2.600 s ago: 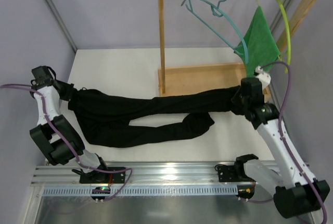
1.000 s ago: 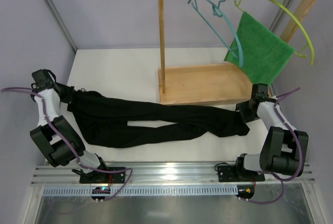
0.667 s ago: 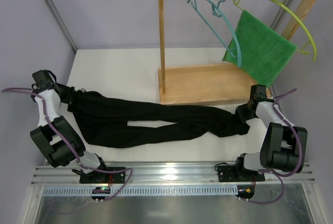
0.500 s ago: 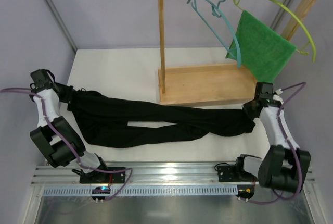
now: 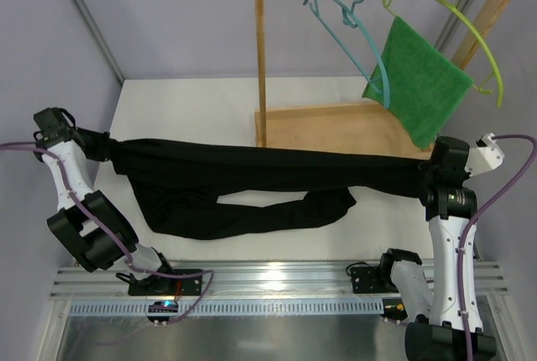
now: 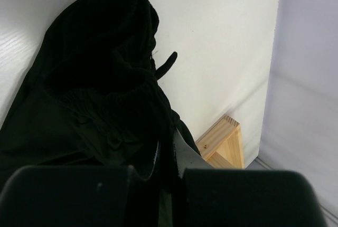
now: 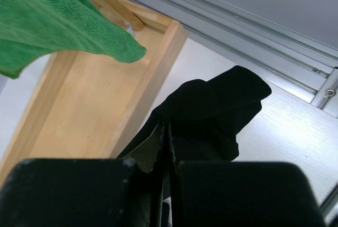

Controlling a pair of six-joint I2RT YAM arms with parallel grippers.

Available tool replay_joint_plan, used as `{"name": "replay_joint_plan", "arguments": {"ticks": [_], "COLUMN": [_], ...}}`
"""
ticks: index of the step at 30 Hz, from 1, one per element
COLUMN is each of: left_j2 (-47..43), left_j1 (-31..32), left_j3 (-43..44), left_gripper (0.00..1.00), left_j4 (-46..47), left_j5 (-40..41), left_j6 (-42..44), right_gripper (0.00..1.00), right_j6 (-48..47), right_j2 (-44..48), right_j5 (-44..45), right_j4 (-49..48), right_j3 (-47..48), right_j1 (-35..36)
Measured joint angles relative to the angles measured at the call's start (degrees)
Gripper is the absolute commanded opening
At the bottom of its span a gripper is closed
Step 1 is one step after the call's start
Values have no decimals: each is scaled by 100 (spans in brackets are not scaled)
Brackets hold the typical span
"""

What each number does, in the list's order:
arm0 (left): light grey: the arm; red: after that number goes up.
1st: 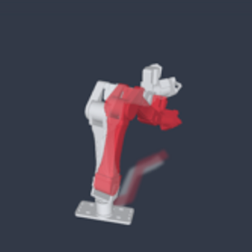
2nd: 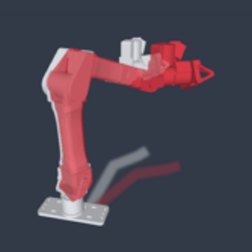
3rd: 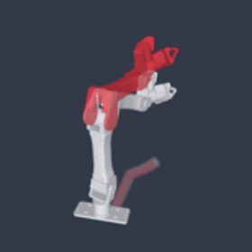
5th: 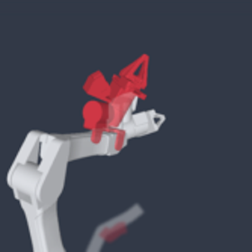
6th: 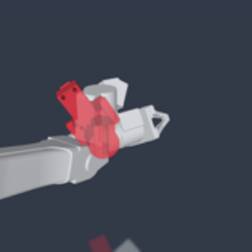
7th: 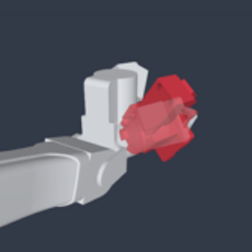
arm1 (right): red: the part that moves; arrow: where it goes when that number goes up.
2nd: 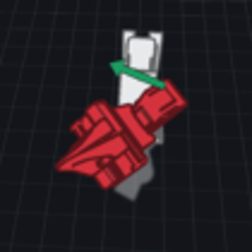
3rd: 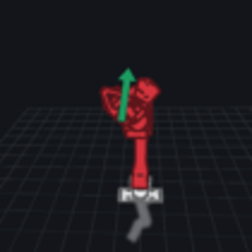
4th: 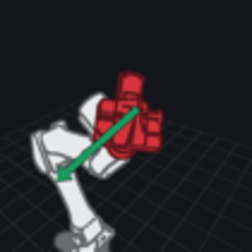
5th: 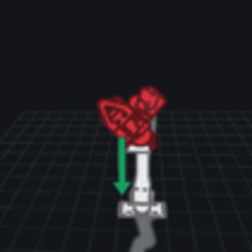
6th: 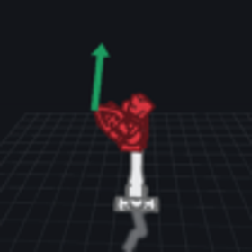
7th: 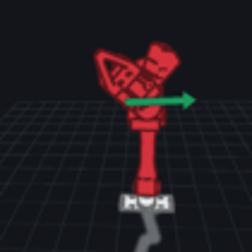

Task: Place the trousers on the hanger
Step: Fold the trousers

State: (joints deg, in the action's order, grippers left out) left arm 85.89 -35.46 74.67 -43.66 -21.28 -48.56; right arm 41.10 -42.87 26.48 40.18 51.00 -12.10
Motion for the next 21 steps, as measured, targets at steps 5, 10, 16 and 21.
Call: {"name": "replay_joint_plan", "arguments": {"ticks": [5,10,16,21], "left_j2": [-205,-614,-1150,-1460], "left_j1": [-94,-94,-94,-94], "left_j3": [0,-2,-2,0], "left_gripper": [0,0,0,0], "left_j4": [-216,-391,-592,-855], "left_j5": [-24,-55,-57,24], "left_j6": [79,85,101,138], "right_gripper": [4,4,4,4], "right_j6": [-212,-306,-367,-372], "right_j2": [-317,-509,-238,-83], "right_j5": [173,592,1060,1471], "right_j4": [538,1180,1668,2253], "right_j3": [197,887,1252,1652], "right_j1": [15,28,31,31]}}
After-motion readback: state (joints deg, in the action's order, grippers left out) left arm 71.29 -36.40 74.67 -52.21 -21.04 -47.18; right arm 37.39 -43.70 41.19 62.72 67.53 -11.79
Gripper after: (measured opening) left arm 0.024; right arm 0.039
